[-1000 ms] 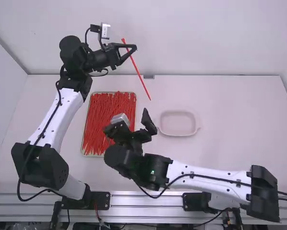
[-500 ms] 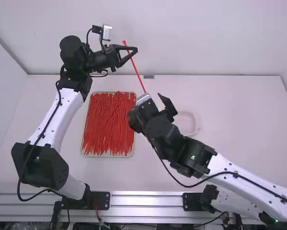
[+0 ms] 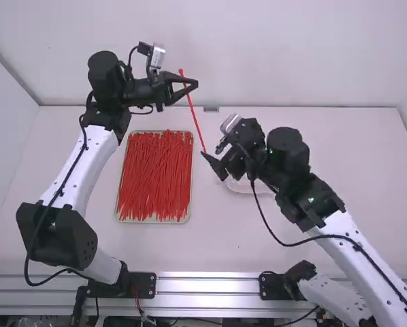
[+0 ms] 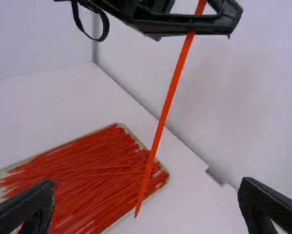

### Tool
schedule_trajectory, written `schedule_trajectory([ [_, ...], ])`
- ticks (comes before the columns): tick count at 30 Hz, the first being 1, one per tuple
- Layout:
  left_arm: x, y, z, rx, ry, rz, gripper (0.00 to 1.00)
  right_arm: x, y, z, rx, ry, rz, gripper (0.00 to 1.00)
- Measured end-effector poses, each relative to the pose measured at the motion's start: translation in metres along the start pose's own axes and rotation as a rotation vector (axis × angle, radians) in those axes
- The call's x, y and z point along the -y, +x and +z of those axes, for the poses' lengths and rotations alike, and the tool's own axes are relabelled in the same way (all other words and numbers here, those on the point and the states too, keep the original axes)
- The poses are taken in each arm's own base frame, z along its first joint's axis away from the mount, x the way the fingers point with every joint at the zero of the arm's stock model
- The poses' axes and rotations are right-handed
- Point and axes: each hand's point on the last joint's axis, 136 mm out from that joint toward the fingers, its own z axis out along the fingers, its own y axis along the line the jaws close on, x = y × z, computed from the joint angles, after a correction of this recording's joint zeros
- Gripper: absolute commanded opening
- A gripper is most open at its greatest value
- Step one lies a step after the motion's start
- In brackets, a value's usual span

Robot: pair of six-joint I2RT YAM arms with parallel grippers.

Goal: Fasten the cable tie

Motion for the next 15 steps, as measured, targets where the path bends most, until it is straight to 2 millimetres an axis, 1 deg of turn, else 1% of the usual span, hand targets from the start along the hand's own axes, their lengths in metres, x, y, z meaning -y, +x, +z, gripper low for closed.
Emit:
schedule_trajectory([
  [8,0.016,0.007,-0.001,-0.036,0.094,0.083,0.02,0.02,0.006,-0.005,0.089,-0.2,0.038,1.0],
  [13,0.027,0.011,-0.003,-0.057,0.161,0.125,0.01,0.032,0.01,-0.006,0.203,-0.394,0.044,1.0],
  [15,0.029,0.012,-0.003,-0.06,0.171,0.133,0.02,0.035,0.014,-0.006,0.231,-0.448,0.044,1.0],
])
